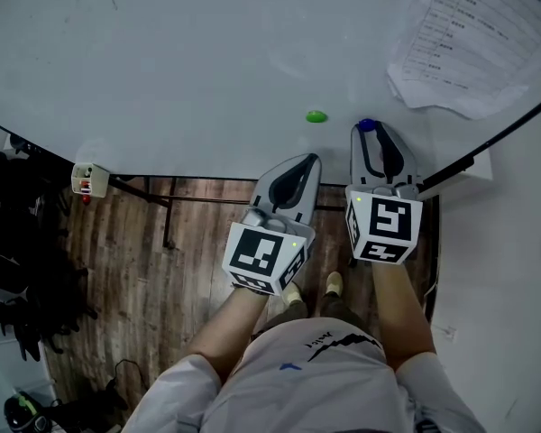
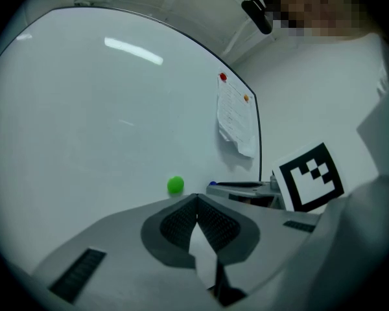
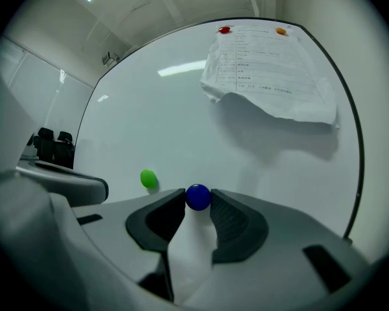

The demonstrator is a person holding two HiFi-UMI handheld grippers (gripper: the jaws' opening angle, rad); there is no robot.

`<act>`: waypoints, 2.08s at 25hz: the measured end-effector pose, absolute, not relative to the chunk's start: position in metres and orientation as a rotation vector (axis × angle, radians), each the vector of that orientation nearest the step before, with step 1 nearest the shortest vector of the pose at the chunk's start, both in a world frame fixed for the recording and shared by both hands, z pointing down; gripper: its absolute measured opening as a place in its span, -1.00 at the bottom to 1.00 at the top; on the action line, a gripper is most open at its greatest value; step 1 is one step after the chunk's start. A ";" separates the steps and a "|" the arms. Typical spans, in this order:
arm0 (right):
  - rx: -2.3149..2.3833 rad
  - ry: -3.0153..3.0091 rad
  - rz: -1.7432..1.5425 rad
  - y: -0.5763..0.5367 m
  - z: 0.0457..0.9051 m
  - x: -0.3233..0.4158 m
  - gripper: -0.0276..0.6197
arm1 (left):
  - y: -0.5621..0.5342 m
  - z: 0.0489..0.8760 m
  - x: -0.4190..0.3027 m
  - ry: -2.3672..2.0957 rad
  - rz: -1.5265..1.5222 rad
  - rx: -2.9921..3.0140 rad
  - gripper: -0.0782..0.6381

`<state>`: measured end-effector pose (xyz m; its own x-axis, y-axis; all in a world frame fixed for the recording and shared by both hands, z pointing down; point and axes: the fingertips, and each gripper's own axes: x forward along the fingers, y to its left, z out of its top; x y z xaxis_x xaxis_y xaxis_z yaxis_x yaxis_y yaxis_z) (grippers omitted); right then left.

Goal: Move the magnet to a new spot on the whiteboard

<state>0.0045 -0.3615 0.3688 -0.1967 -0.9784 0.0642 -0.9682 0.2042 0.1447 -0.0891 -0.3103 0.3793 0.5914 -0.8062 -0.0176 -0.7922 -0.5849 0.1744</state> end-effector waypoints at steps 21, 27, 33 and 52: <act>1.935 -2.308 -0.107 -0.361 0.369 0.006 -0.52 | -0.307 0.380 -0.095 -1.331 -0.151 2.669 -0.76; 1.915 -2.337 -0.093 -0.348 0.365 0.012 -0.52 | -0.300 0.378 -0.086 -1.328 -0.144 2.677 -0.76; 1.891 -2.396 -0.027 -0.328 0.365 0.021 -0.52 | -0.291 0.372 -0.076 -1.333 -0.143 2.686 -0.76; 1.592 -2.709 0.168 -0.259 0.373 0.016 -0.76 | -0.248 0.360 -0.056 -1.376 -0.143 2.631 -0.76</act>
